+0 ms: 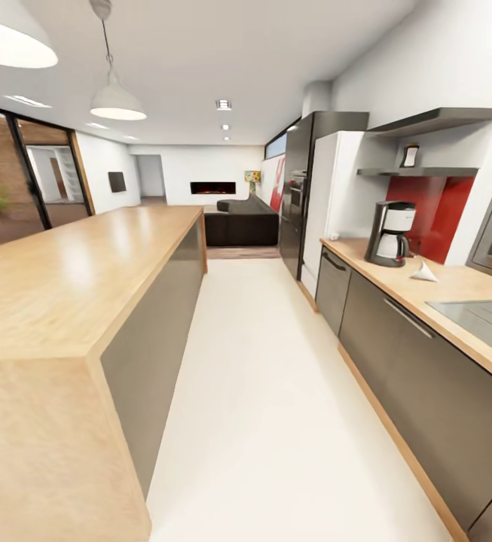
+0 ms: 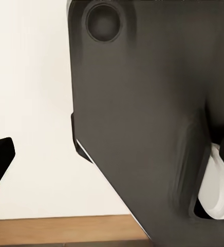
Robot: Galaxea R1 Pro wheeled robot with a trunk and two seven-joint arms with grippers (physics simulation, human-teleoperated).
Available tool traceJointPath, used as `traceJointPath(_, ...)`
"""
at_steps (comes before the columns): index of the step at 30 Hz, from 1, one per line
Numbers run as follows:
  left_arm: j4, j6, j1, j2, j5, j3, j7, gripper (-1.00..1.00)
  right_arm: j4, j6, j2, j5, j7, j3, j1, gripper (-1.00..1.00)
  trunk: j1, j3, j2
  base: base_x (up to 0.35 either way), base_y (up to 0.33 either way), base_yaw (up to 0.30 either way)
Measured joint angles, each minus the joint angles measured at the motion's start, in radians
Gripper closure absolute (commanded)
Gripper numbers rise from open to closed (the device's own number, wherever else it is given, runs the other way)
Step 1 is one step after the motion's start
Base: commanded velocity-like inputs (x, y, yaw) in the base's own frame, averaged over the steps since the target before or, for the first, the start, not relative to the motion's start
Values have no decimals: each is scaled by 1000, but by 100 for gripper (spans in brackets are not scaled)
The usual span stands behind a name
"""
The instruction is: Set up a coffee station on the kitchen countertop: keep the coffee maker on the countertop, move the bottle of coffee from the kitchen shelf to the counter next to the coffee maker, place a paper coffee filter on top of the coffee maker, put the saucer next to the coffee maker with the coffee cup on the saucer, and place the electric kettle next to the coffee maker.
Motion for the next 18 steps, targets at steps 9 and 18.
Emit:
traceJointPath(9, -3, 0, 0, 0, 0, 0, 0, -100, 0, 0, 0, 0, 0, 0, 0, -100, -35, 28, 63, 0, 0, -264)
traceJointPath(18, -3, 0, 0, 1, 0, 0, 1, -100, 0, 0, 0, 0, 0, 0, 0, -100, -69, 57, 126, 0, 0, -231)
